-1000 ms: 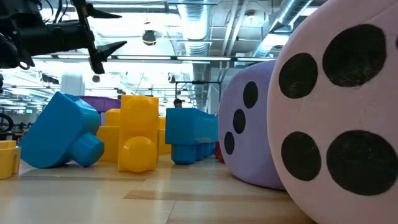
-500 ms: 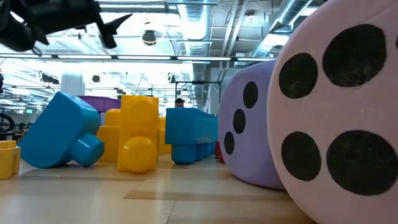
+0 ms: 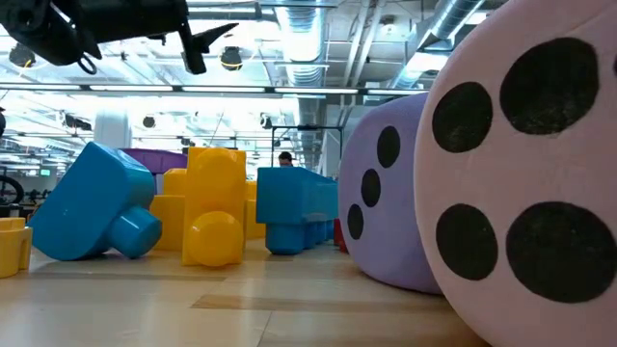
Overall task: Pick & Place Toys
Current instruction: Put the orange deck of cards into the gray bin
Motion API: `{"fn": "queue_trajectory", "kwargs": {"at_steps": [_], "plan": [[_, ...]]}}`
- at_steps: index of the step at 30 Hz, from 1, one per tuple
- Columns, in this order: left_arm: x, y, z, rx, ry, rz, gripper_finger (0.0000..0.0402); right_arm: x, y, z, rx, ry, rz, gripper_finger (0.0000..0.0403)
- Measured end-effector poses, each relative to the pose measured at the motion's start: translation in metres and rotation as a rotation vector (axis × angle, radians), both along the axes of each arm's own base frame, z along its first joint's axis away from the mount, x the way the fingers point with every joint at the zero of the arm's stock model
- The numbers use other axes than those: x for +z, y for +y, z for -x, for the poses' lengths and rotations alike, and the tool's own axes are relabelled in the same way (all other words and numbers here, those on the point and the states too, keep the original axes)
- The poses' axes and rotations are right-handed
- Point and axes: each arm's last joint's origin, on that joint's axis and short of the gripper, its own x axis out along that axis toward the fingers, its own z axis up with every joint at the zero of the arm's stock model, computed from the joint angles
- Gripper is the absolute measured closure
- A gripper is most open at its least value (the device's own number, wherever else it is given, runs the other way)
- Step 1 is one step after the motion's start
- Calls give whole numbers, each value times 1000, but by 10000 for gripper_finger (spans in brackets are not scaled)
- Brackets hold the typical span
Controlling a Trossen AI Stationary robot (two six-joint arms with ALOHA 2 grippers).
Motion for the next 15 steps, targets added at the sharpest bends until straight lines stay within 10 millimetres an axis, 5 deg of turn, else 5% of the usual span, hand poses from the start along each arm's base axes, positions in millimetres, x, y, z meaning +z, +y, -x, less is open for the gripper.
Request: {"fn": "queue_trajectory", "kwargs": {"at_steps": [7, 15], "plan": [[-7, 1, -4, 1, 74, 10, 124, 44, 22, -50, -62, 335, 131, 84], [-11, 1, -6, 3, 121, 20, 124, 32, 94, -91, -145, 432, 181, 85]]}}
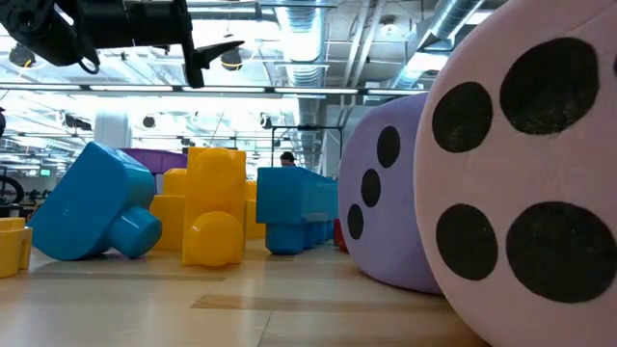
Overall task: Pick & Place Toys
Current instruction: Put the orange deck of cards into the gray bin
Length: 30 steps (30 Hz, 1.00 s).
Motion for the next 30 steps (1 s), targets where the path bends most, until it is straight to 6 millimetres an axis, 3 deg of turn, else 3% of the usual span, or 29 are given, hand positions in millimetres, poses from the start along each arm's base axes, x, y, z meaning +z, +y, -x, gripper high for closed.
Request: {"fn": "queue_trajectory", "kwargs": {"at_steps": [6, 9, 15, 30], "plan": [[-1, 0, 0, 2, 13, -2, 124, -32, 59, 4, -79, -83, -117, 85], [-3, 0, -1, 2, 33, 0, 124, -53, 74, 3, -105, 4, -182, 85], [-4, 0, -1, 1, 45, 0, 124, -91, 85, 5, -167, 419, -278, 85], [-4, 0, -1, 0, 44, 0, 124, -96, 82, -2, -228, 479, -341, 85]]}}
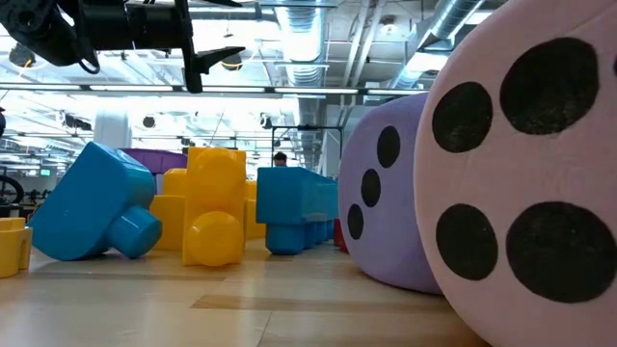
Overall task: Pick & Place Toys
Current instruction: Put the orange deck of cards into the gray bin
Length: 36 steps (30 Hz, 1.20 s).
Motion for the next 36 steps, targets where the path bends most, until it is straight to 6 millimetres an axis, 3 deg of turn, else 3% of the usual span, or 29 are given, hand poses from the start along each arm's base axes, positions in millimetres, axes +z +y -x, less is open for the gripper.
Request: {"fn": "queue_trajectory", "kwargs": {"at_steps": [11, 15, 21, 36], "plan": [[0, 0, 0, 0, 0, 0, 124, -1, -27, -30, -38, 98, -76, 85], [0, 0, 0, 0, -1, 0, 124, -10, -34, -36, -66, 122, -59, 85], [0, 0, 0, 0, -1, 0, 124, -30, -27, -45, 0, 126, -101, 85], [0, 0, 0, 0, -1, 0, 124, -55, -26, -60, 23, 253, -158, 85]]}}
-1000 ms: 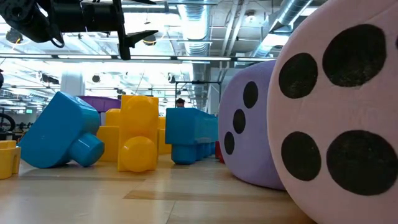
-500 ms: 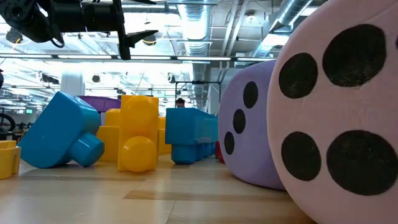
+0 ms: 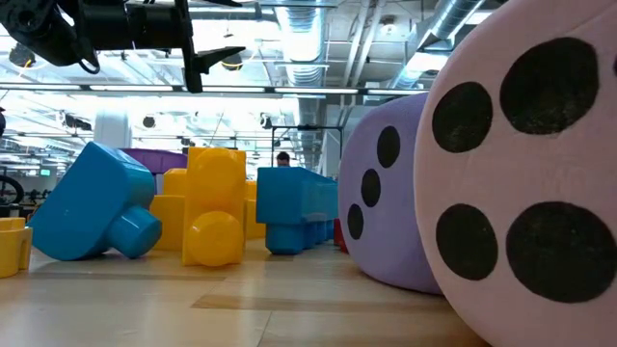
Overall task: Pick & Place Toys
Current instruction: Put the orange deck of cards into the gray bin
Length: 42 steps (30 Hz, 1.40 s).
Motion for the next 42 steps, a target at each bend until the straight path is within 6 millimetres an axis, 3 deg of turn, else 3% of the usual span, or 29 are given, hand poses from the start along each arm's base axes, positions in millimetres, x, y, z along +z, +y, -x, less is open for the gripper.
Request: {"fn": "queue_trajectory", "kwargs": {"at_steps": [18, 26, 32, 36, 42], "plan": [[0, 0, 0, 0, 0, 0, 124, -2, -2, -2, -9, 2, 1, 122], [0, -1, 0, -28, 1, -10, 124, -27, -8, 2, -22, 22, -71, 123], [0, -2, -1, -63, 3, -21, 124, -31, -10, 3, -38, 21, -81, 130], [0, -2, -1, -63, 3, -21, 124, -31, -12, 1, -36, 16, -83, 171], [0, -2, -1, -63, 3, -21, 124, -31, -16, -2, -27, 14, -79, 305]]}}
